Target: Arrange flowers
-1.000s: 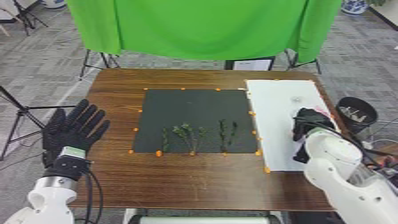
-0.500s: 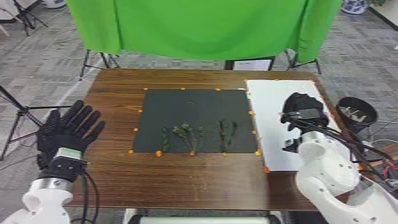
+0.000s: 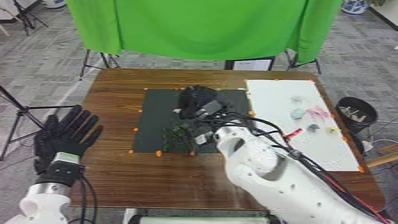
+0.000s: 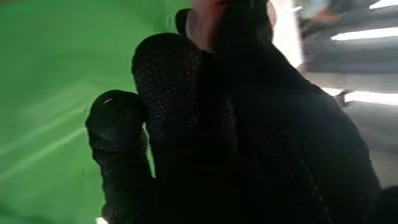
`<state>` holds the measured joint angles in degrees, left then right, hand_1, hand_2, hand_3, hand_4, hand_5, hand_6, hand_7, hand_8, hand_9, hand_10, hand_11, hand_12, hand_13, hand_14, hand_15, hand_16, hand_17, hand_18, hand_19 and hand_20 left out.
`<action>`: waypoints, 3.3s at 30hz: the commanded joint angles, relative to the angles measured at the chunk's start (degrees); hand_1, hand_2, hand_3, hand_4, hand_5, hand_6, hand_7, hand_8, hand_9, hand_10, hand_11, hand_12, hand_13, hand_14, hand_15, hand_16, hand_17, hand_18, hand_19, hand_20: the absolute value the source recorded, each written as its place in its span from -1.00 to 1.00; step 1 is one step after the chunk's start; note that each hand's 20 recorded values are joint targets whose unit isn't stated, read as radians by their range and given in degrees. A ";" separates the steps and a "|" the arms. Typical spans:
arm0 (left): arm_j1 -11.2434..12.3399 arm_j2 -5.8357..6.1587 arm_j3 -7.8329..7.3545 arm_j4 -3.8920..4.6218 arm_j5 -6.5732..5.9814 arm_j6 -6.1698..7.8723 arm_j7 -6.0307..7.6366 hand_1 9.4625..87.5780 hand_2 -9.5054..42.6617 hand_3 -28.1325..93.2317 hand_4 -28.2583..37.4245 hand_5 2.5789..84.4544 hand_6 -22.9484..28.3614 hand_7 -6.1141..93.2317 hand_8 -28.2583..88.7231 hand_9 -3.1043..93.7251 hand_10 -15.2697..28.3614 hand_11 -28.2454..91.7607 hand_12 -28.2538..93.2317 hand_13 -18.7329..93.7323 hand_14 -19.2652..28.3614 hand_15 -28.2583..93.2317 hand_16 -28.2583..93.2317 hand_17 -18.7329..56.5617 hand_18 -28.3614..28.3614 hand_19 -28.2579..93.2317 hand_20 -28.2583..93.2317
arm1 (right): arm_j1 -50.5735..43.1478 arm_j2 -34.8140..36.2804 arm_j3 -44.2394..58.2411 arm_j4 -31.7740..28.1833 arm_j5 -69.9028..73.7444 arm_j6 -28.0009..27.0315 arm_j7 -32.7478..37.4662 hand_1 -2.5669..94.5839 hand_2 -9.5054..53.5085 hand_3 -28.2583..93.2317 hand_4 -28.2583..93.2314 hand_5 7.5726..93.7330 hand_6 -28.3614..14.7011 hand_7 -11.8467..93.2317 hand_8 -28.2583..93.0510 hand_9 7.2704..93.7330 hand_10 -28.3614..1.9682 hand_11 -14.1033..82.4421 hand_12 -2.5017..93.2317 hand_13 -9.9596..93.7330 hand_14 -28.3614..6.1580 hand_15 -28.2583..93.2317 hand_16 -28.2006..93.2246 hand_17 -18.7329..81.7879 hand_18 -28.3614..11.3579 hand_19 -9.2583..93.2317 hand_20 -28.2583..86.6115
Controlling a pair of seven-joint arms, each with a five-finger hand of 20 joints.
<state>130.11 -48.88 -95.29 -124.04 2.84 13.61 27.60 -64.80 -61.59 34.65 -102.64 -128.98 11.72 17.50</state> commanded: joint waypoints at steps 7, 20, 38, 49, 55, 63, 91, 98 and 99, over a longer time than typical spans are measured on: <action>-3.69 1.72 2.77 0.31 0.87 0.82 -2.34 -0.59 -0.06 0.67 -1.00 0.07 0.27 -0.61 -0.64 -0.13 0.43 -0.21 -0.31 -0.17 0.51 0.08 -0.63 -0.70 0.58 0.10 -0.32 | 7.16 -12.33 -10.01 10.63 -8.00 -6.34 -0.49 0.23 -1.00 0.57 -1.00 0.60 0.39 -0.11 -0.43 0.85 0.42 -0.60 -0.22 0.67 0.22 0.37 0.06 0.17 -0.67 0.88 0.24; -4.80 1.64 3.43 0.51 0.55 0.85 -2.68 -0.59 -0.06 0.67 -1.00 0.08 0.26 -0.61 -0.64 -0.13 0.44 -0.21 -0.31 -0.17 0.51 0.08 -0.63 -0.70 0.58 0.10 -0.32 | 5.03 -14.11 -9.97 13.48 -11.79 -13.06 3.83 0.22 -1.00 0.58 -1.00 0.51 0.33 -0.12 -0.47 0.77 0.33 -0.60 -0.23 0.63 0.17 0.33 0.11 0.14 -0.73 0.86 0.23; -3.71 1.55 2.47 0.39 0.22 0.87 -2.09 -0.59 -0.06 0.67 -1.00 0.08 0.27 -0.61 -0.64 -0.13 0.43 -0.20 -0.31 -0.17 0.52 0.08 -0.63 -0.70 0.58 0.10 -0.32 | 5.14 -13.64 -10.64 11.58 -10.28 -13.54 7.94 0.06 -1.00 0.70 -1.00 0.30 0.29 -0.26 -0.76 0.48 0.04 -0.32 -0.57 0.59 0.16 0.30 0.13 0.13 -0.76 0.85 0.21; -3.09 1.09 2.12 0.40 0.30 0.45 -2.15 -0.57 -0.12 0.67 -1.00 0.06 0.26 -0.61 -0.64 -0.13 0.43 -0.21 -0.31 -0.17 0.51 0.08 -0.63 -0.70 0.58 0.10 -0.32 | 4.43 -12.57 -8.88 8.32 -8.33 -16.06 9.30 -0.06 -1.00 0.77 -1.00 0.17 0.21 -0.32 -0.75 0.36 -0.06 -0.35 -0.59 0.54 0.05 0.38 -0.03 0.12 -0.78 0.84 0.21; -2.28 0.04 1.75 0.47 0.25 -0.49 -1.92 -0.57 -0.13 0.67 -1.00 0.06 0.26 -0.61 -0.64 -0.13 0.44 -0.21 -0.31 -0.17 0.51 0.08 -0.63 -0.70 0.58 0.10 -0.32 | -0.10 -8.41 0.51 0.95 -7.22 -18.14 9.31 -0.12 -1.00 0.78 -1.00 0.10 0.18 -0.36 -0.75 0.28 -0.11 -0.37 -0.59 0.49 0.00 0.39 -0.04 0.08 -0.82 0.82 0.21; -0.70 -0.11 0.72 -0.34 -0.04 -0.27 -0.58 -0.57 -0.11 0.66 -1.00 0.06 0.26 -0.61 -0.64 -0.13 0.44 -0.21 -0.31 -0.18 0.51 0.08 -0.63 -0.70 0.59 0.10 -0.32 | -7.98 5.11 18.62 -8.23 -1.90 -22.26 17.23 -0.14 -1.00 0.72 -1.00 0.05 0.10 -0.44 -0.72 0.19 -0.22 -0.42 -0.60 0.42 -0.11 0.42 -0.06 0.06 -0.86 0.81 0.23; -0.43 0.09 0.73 -1.02 -1.50 0.42 2.20 -0.57 -0.11 0.67 -1.00 -0.04 0.26 -0.60 -0.65 -0.17 0.43 -0.20 -0.31 -0.17 0.51 0.08 -0.63 -0.70 0.59 0.11 -0.32 | -28.31 16.19 49.12 -8.59 8.73 -40.73 25.82 0.02 -1.00 0.75 -1.00 -0.02 0.12 -0.49 -0.71 0.00 0.00 -0.53 -0.63 0.36 -0.10 0.38 -0.12 -0.01 -0.81 0.74 0.24; -0.14 -0.07 0.58 -0.98 -1.52 0.73 2.23 -0.57 -0.10 0.67 -1.00 -0.01 0.26 -0.59 -0.65 -0.17 0.43 -0.20 -0.31 -0.18 0.51 0.08 -0.63 -0.70 0.59 0.11 -0.32 | -29.94 15.63 48.38 -5.67 6.82 -36.97 23.25 0.17 -1.00 0.63 -1.00 0.01 0.20 -0.44 -0.73 0.05 0.12 -0.51 -0.66 0.44 0.15 0.26 0.07 0.04 -0.73 0.76 0.22; -0.02 -0.21 0.41 -0.93 -1.42 0.48 2.12 -0.58 -0.10 0.67 -1.00 -0.01 0.26 -0.59 -0.65 -0.16 0.43 -0.20 -0.31 -0.18 0.51 0.08 -0.63 -0.70 0.59 0.11 -0.32 | -30.01 15.49 48.27 -5.32 7.20 -36.52 23.23 0.19 -1.00 0.62 -1.00 0.01 0.21 -0.43 -0.73 0.04 0.16 -0.51 -0.66 0.45 0.19 0.24 0.08 0.05 -0.72 0.76 0.21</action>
<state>129.34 -48.51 -94.53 -125.06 1.41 14.55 30.06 -92.41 -45.40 83.41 -110.31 -120.18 -27.64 42.24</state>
